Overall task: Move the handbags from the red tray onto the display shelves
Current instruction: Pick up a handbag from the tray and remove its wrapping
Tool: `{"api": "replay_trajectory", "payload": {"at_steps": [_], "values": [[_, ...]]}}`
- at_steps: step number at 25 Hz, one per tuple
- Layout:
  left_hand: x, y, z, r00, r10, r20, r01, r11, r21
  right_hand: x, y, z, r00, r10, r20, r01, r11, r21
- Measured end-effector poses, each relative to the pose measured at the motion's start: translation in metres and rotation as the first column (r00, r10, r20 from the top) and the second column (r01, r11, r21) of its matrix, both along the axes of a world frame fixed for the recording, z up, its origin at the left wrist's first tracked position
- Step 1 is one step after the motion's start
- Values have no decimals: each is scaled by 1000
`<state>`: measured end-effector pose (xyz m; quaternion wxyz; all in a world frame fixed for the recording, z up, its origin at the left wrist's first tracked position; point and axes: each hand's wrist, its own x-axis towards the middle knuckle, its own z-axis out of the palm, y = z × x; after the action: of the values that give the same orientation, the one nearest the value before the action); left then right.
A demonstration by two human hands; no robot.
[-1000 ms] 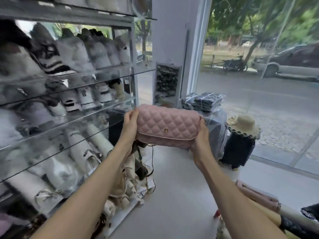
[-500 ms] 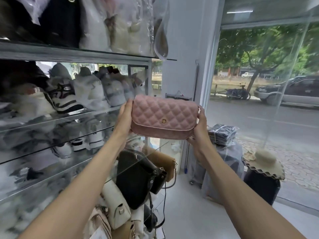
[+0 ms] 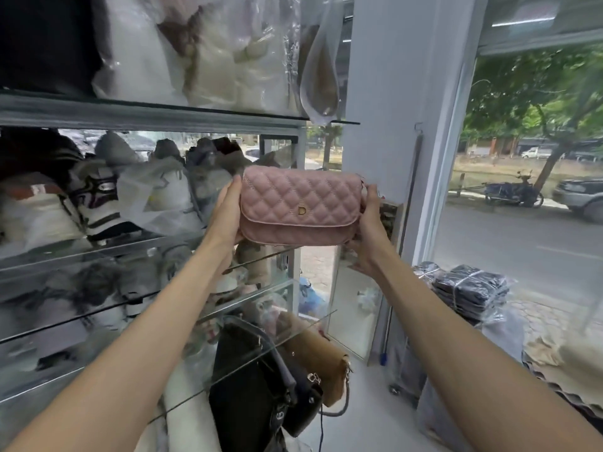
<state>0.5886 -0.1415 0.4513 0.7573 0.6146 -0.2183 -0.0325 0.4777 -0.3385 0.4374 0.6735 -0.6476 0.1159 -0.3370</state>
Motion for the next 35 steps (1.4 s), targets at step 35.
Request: {"api": "replay_trajectory", "payload": {"at_steps": [35], "values": [[19,-62,-7,893,436,107,-440,898,15,76,-59,-16,996,-24,-90,28,998,51]]}}
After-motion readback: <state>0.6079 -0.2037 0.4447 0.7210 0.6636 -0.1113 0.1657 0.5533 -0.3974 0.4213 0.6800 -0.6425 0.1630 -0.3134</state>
